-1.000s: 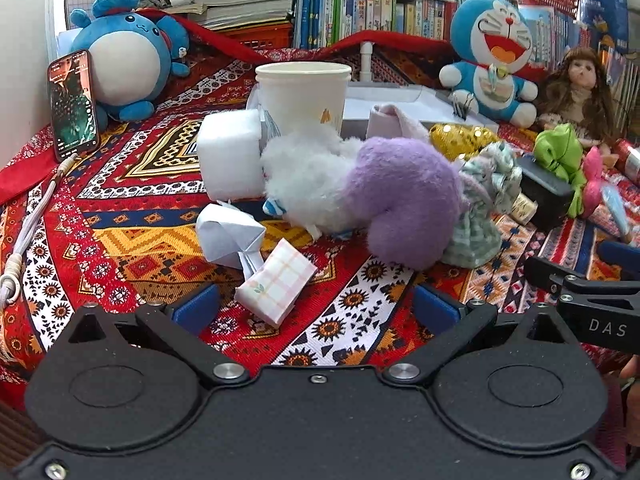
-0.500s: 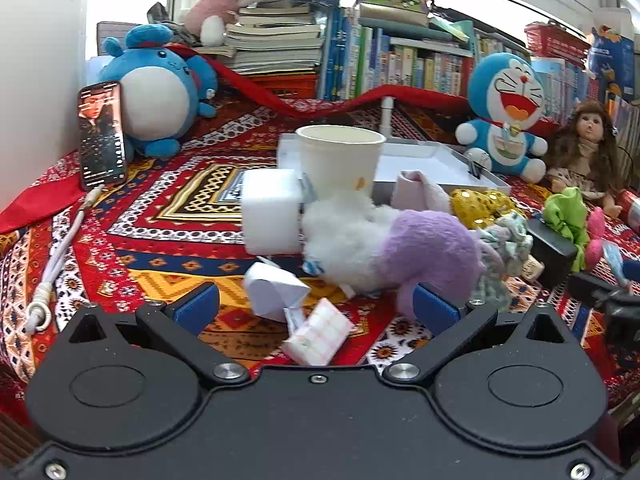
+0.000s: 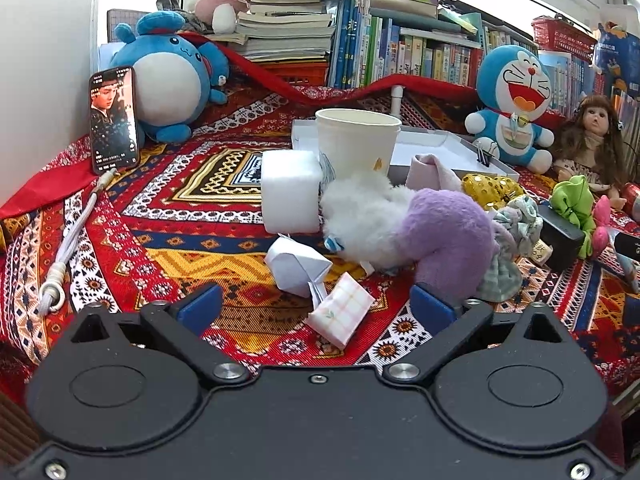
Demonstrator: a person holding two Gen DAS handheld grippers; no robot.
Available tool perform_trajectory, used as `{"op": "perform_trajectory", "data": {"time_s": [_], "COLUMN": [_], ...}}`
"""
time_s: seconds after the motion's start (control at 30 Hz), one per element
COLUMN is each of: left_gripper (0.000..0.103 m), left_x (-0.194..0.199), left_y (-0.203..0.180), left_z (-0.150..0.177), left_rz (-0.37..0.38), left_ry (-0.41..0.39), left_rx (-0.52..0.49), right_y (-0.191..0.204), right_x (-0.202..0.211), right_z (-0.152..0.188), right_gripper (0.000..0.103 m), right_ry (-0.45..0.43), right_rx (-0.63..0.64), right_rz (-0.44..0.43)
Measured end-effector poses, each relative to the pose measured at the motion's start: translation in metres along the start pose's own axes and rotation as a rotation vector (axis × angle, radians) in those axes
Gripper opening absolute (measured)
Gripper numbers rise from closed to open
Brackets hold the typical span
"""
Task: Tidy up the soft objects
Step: 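Move left tool to the pink plaid box while right tool approaches the blue mask packet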
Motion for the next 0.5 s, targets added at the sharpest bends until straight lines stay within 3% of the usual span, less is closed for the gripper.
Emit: {"op": "perform_trajectory", "data": {"time_s": [0.17, 0.33, 0.5], "left_gripper": [0.081, 0.058, 0.046], "left_x": [-0.001, -0.004, -0.008], "left_y": [-0.005, -0.007, -0.009], "left_z": [0.004, 0.005, 0.007], "left_rz": [0.016, 0.014, 0.029], "left_ry": [0.027, 0.045, 0.075], "left_rx": [-0.002, -0.007, 0.001], "right_y": [-0.009, -0.012, -0.012], "right_x": [-0.006, -0.011, -0.015], "right_z": [0.002, 0.006, 0.008], "right_gripper": [0.101, 0.097, 0.093], "right_ry": [0.009, 0.028, 0.041], "right_rx": [-0.004, -0.006, -0.007], "right_rz": [0.026, 0.041, 0.036]}}
Point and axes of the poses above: each gripper's, at about its wrist camera, not at the fingertips, and x roughly against the way its jaws point, y to its left, z to its underside, the point moved 5 cm from there along -x, roughly the way its jaws point, and after that the axes turned 3 degrees about x, right-handed, at the moved point
